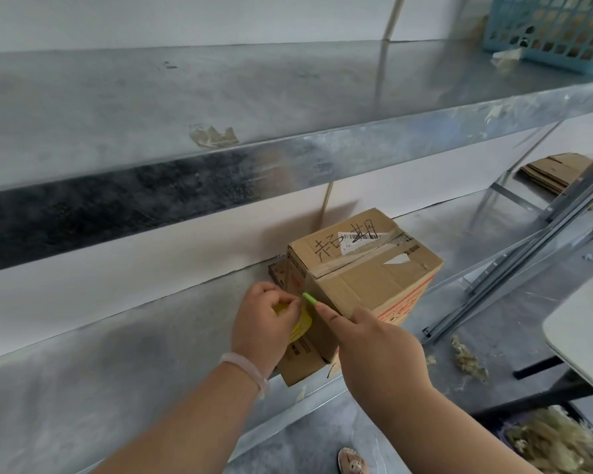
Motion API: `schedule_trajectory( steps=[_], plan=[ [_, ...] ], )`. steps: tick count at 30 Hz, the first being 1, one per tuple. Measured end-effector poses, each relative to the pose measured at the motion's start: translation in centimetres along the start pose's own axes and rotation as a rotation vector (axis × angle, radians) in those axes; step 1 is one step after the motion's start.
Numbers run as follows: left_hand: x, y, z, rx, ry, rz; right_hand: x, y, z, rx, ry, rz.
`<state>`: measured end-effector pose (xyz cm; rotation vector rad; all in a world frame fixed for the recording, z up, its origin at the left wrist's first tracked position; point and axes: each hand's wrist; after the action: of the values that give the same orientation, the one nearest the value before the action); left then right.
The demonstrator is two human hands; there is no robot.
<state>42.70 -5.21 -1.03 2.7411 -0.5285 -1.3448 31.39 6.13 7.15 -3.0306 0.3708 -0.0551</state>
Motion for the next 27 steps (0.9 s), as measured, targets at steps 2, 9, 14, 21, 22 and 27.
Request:
schedule_trajectory(
  steps=[2,9,14,21,22,27],
  plan=[
    [-0.5,-0.2,0.1,0.021,-0.015,0.044,-0.1,0.5,0.0,0.017,-0.022,0.014],
    [1.6,0.5,-2.4,-0.118,0.117,0.06,-1.8,1.4,1.3,-0.167,0.098,-0.097],
    [4.1,2.0,-3.4,-0.159,0.398,0.252,-4.2,1.0,2.1,-0.421,0.375,-0.311],
    [7.4,0.0,-2.4,-0.117,0.622,0.262,-13.4,6.2,1.1,-0.708,0.799,0.141],
    [7.5,-0.5,-2.1,-0.112,0.63,0.264,-15.2,7.5,1.3,-0.627,0.817,0.245],
    [7.5,-3.0,-0.6,-0.06,0.682,0.094,-22.3,14.6,5.6,-0.19,0.533,0.367]
  ],
)
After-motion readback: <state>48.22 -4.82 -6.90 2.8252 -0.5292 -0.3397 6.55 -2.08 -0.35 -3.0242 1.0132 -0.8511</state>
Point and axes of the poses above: each hand's wrist, its own y-axis towards the middle knuckle, its own z-axis out of the palm, x = y × z, and after that the axes turned 3 degrees about z, right-handed
